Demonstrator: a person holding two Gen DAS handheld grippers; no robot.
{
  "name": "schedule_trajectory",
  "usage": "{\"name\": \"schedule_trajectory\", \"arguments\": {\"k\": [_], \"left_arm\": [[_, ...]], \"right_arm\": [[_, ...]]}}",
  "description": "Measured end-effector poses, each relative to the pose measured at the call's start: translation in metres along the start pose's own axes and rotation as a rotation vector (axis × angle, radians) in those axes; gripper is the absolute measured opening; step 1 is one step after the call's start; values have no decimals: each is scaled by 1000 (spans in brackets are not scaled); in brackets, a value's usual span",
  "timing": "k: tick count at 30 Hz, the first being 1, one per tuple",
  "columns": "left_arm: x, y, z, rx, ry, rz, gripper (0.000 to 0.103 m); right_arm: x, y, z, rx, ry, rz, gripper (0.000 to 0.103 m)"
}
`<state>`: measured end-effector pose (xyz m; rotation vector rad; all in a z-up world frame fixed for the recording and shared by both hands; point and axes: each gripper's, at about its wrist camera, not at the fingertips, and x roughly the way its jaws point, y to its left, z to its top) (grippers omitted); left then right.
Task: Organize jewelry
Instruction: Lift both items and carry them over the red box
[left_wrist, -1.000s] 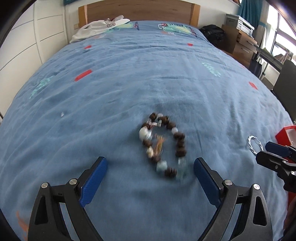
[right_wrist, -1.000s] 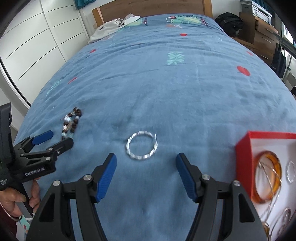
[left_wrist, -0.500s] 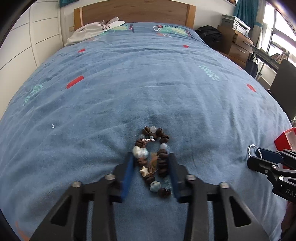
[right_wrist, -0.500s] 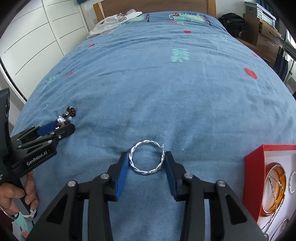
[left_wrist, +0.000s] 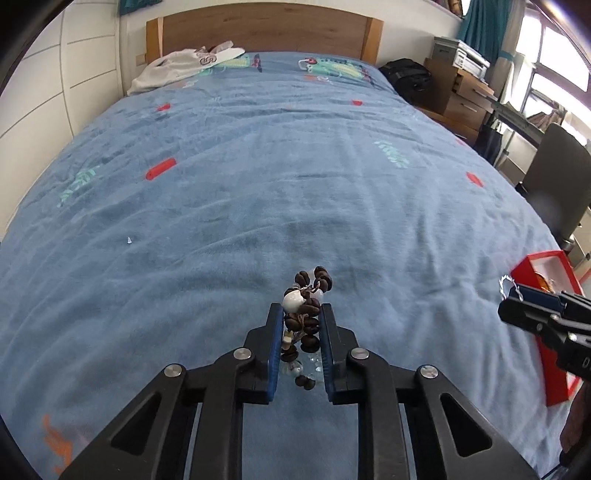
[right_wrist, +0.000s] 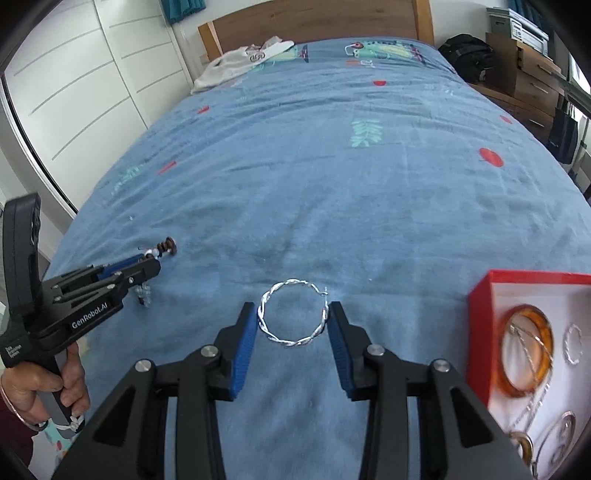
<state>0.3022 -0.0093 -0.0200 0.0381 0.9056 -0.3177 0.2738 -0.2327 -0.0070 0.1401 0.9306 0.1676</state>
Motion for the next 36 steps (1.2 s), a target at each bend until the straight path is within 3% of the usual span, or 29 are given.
{"name": "schedule_trajectory", "arguments": {"k": [10, 19, 27, 36], "left_arm": [[-56, -55, 6, 51, -66, -83, 19], [-80, -151, 18, 123, -100, -209, 19], [-56, -238, 8, 194, -44, -291, 19], [-11, -301, -18, 221, 39, -305, 19]], "right_arm": [[-83, -35, -10, 41, -91, -50, 37], [-149, -108, -30, 97, -129, -156, 37], [-149, -178, -60, 169, -65, -177, 37], [-126, -226, -85, 170, -2, -146, 37]]}}
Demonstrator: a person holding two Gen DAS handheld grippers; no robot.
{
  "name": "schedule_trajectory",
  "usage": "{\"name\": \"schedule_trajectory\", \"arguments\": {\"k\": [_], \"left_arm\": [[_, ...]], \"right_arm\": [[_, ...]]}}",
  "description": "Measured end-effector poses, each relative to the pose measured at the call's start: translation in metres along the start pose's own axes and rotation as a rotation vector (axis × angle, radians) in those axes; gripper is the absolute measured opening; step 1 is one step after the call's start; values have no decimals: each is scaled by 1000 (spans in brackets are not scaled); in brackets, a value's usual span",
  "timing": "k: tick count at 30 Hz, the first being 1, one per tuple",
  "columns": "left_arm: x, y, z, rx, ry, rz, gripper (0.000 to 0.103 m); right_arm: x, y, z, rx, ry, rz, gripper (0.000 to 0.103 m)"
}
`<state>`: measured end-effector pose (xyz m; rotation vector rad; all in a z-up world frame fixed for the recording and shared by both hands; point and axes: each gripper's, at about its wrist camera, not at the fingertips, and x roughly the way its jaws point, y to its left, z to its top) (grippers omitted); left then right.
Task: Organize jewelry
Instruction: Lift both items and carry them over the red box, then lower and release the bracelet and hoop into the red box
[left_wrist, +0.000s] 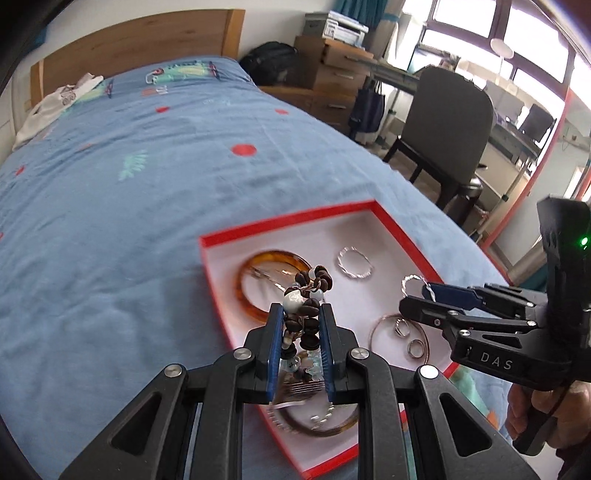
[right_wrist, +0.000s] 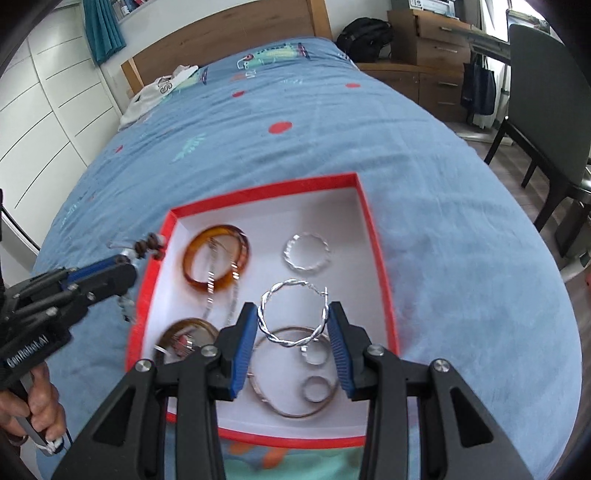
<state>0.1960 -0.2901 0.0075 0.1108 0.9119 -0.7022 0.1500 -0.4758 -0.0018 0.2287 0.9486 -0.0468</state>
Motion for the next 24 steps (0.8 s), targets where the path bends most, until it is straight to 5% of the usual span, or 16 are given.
{"name": "schedule_trajectory", "arguments": {"k": [24], "left_arm": [[46, -7, -22, -2, 80, 46, 20]], "right_arm": [[31, 6, -7, -220, 93, -12, 38]]}}
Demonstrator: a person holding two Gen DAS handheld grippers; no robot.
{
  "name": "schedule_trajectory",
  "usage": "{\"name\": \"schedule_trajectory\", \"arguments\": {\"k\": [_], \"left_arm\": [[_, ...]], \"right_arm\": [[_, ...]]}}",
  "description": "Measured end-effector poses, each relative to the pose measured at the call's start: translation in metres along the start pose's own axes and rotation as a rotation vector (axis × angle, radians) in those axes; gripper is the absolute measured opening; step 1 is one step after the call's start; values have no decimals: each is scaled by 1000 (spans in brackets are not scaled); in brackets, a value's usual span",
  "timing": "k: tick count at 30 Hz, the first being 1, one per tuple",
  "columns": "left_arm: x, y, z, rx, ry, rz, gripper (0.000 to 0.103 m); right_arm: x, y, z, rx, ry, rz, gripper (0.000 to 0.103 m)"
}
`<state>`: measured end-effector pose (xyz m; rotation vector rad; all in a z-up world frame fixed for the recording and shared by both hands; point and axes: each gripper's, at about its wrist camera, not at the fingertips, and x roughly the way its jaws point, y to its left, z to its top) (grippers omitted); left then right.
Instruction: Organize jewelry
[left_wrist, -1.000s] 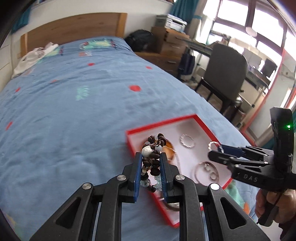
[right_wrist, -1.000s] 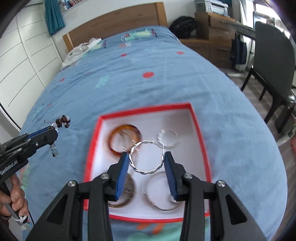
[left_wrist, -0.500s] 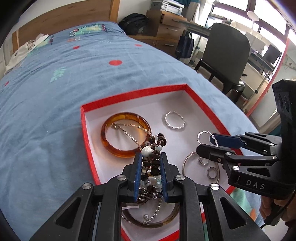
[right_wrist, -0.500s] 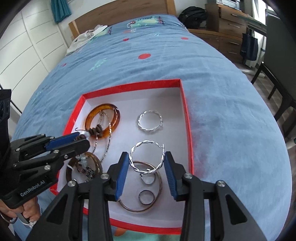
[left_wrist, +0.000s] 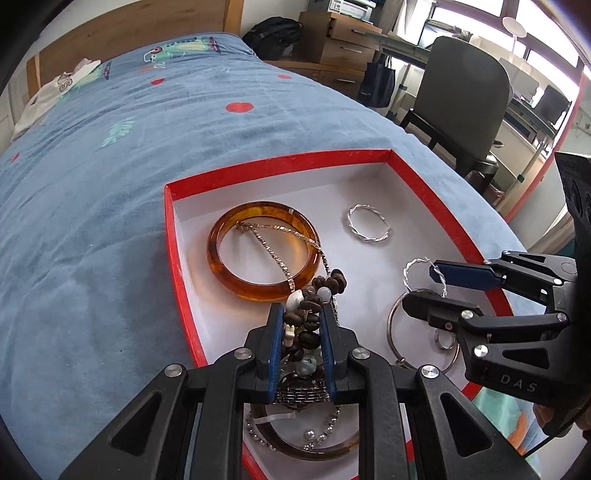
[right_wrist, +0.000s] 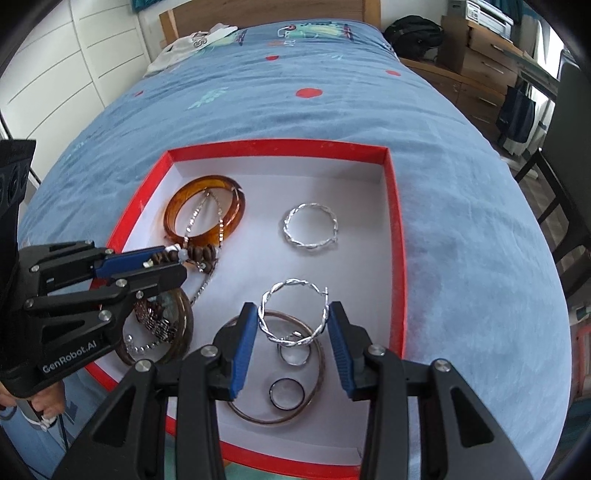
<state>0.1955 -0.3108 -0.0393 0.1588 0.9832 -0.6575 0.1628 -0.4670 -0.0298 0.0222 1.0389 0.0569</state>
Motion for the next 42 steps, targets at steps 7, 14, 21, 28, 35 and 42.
{"name": "schedule_trajectory", "arguments": {"k": [7, 14, 21, 28, 35, 42], "left_arm": [[-2, 0, -1, 3, 1, 14, 28], [-12, -1, -3, 2, -10, 26, 48], [-31, -1, -7, -10, -20, 14, 51], [-76, -6, -27, -41, -64, 42, 70], [-123, -11, -59, -84, -106, 112, 80], [-168, -4, -97, -108, -145, 194, 84]], "right_arm": [[3, 6, -2, -58, 34, -22, 38], [-1, 5, -3, -57, 57, -26, 41], [-23, 3, -11, -21, 43, -42, 42], [-66, 11, -24, 39, -12, -52, 42], [-100, 37, -58, 101, -32, -49, 42], [-132, 81, -90, 124, -86, -45, 42]]}}
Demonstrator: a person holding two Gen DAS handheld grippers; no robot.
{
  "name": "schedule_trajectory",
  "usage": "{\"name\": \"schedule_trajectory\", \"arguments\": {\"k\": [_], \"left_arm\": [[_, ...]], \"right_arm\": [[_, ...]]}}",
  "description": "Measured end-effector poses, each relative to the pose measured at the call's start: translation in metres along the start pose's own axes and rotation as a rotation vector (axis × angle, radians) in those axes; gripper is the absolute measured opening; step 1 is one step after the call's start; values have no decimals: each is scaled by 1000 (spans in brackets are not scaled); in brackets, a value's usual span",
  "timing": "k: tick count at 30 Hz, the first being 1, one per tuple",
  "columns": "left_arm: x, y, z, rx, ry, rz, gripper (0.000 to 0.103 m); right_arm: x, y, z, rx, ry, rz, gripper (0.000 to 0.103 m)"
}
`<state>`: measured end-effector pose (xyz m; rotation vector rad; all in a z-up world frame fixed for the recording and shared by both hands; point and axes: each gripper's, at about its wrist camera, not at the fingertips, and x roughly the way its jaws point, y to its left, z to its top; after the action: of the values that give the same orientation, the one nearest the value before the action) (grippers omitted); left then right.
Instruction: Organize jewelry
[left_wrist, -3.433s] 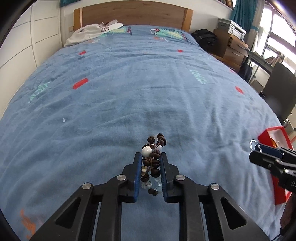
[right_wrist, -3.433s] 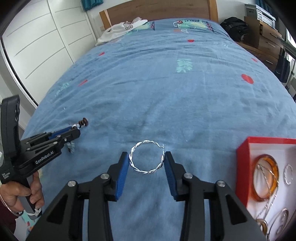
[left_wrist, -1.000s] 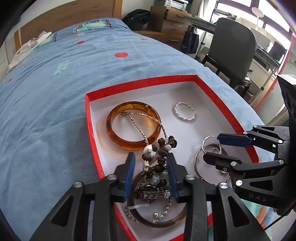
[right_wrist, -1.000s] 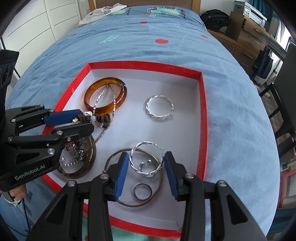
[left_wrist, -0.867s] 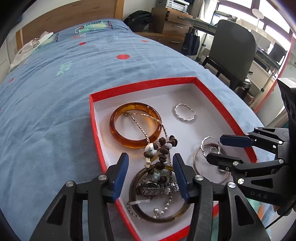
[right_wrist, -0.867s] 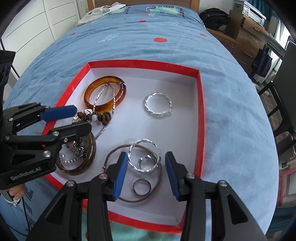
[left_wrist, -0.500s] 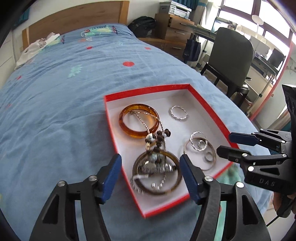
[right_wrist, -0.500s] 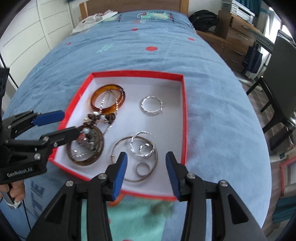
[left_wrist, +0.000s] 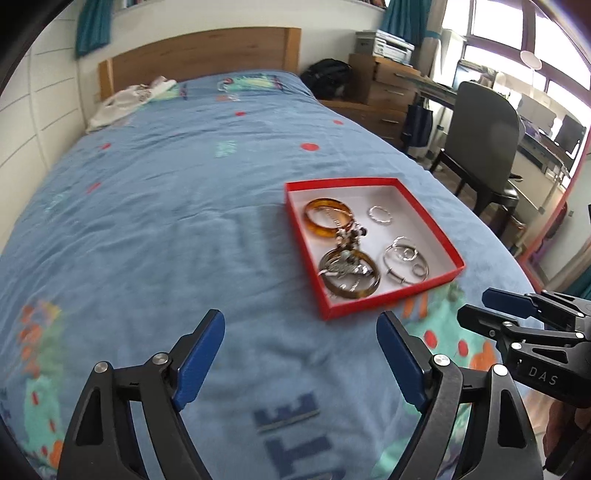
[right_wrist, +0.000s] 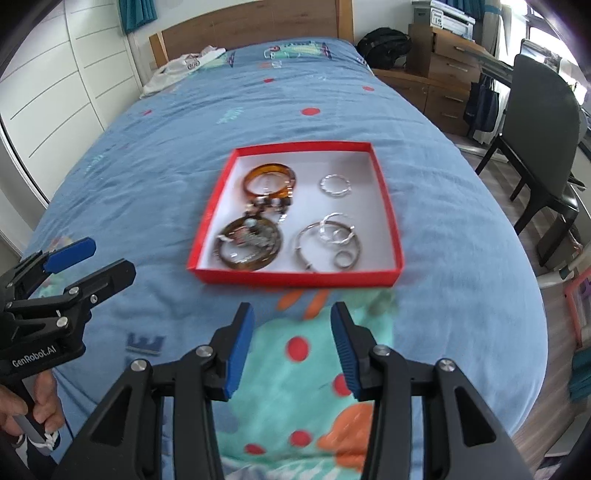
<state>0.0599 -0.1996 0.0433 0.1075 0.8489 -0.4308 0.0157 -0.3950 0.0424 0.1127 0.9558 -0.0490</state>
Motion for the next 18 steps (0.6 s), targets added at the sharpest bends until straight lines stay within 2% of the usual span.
{"name": "schedule_trajectory", "arguments": {"k": [6, 10, 13, 18], "left_arm": [[-25, 5, -13, -9, -44, 25, 85], [-35, 1, -20, -11, -74, 60, 86], [-37, -3, -21, -22, -79, 76, 88], [-47, -9, -22, -23, -130, 106, 99]], "right_arm": [[-20, 13, -19, 25, -58, -38, 43], [-27, 10, -27, 37, -90, -55, 55], [-30, 6, -32, 37, -102, -65, 59], [-32, -3, -35, 44, -139, -67, 64]]}}
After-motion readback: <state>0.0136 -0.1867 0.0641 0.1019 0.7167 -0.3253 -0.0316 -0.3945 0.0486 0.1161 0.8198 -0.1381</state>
